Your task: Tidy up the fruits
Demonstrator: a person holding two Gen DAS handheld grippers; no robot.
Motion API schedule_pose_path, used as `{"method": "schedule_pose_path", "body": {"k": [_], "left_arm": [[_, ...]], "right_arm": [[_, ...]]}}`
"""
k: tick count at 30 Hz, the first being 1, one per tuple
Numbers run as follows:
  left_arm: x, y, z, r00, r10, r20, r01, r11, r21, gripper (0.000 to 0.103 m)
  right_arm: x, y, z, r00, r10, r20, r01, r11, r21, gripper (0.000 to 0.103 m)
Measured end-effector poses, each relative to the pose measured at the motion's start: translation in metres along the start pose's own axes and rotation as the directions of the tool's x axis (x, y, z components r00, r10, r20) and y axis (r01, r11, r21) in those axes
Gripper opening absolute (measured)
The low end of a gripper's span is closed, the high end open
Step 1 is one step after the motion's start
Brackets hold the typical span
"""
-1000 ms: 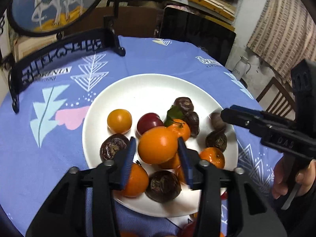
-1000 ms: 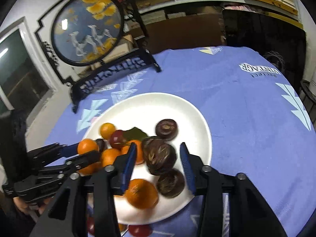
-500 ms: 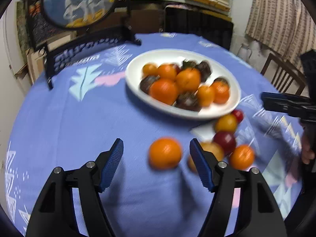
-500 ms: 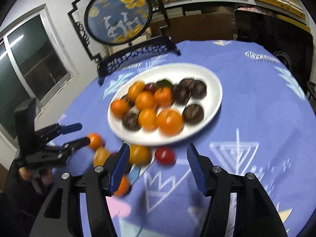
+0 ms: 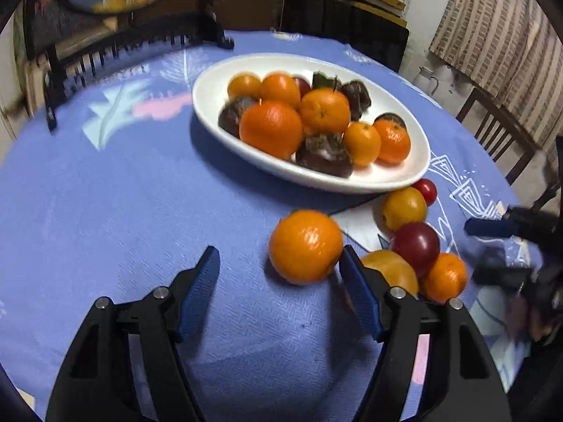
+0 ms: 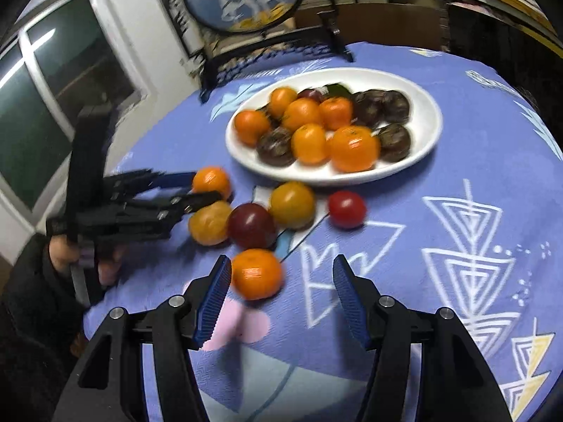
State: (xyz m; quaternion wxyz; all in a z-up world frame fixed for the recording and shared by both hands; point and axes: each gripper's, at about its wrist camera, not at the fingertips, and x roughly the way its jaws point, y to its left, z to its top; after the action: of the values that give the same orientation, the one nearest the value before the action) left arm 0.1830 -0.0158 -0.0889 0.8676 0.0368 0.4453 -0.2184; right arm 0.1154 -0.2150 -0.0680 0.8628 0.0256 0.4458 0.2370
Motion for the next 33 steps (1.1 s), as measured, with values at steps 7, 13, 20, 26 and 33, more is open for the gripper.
{"method": "schedule_pose_path", "body": {"k": [7, 13, 20, 26, 33], "left_arm": [[-0.024, 0.011, -0.001, 0.994, -0.042, 0.103, 0.049, 0.997, -0.064, 0.039], [-0.040, 0.010, -0.003, 0.985, -0.048, 0.168, 0.060, 0.996, -0.064, 0.039], [-0.055, -0.007, 0.008, 0.979, -0.047, 0.196, 0.050, 0.999, -0.008, 0.039], [-0.027, -0.015, 0.074, 0.983, -0.034, 0.178, 0.039, 0.999, -0.021, 0.039], [0.034, -0.013, 0.137, 0.994, -0.036, 0.105, 0.044, 0.997, -0.068, 0.051]], "right_arm": [[0.019, 0.021, -0.003, 0.999, -0.023, -0.046, 0.020, 0.997, -0.078, 0.058], [0.020, 0.017, -0.002, 0.999, -0.010, -0.034, 0.008, 0.998, -0.060, 0.039], [-0.023, -0.014, 0.027, 0.996, 0.028, 0.085, -0.031, 0.999, 0.034, 0.039], [-0.024, -0.055, 0.090, 0.987, -0.014, 0.158, -0.005, 0.993, 0.120, 0.039], [0.026, -0.081, 0.125, 0.988, -0.063, 0.138, 0.039, 0.985, 0.169, 0.042]]}}
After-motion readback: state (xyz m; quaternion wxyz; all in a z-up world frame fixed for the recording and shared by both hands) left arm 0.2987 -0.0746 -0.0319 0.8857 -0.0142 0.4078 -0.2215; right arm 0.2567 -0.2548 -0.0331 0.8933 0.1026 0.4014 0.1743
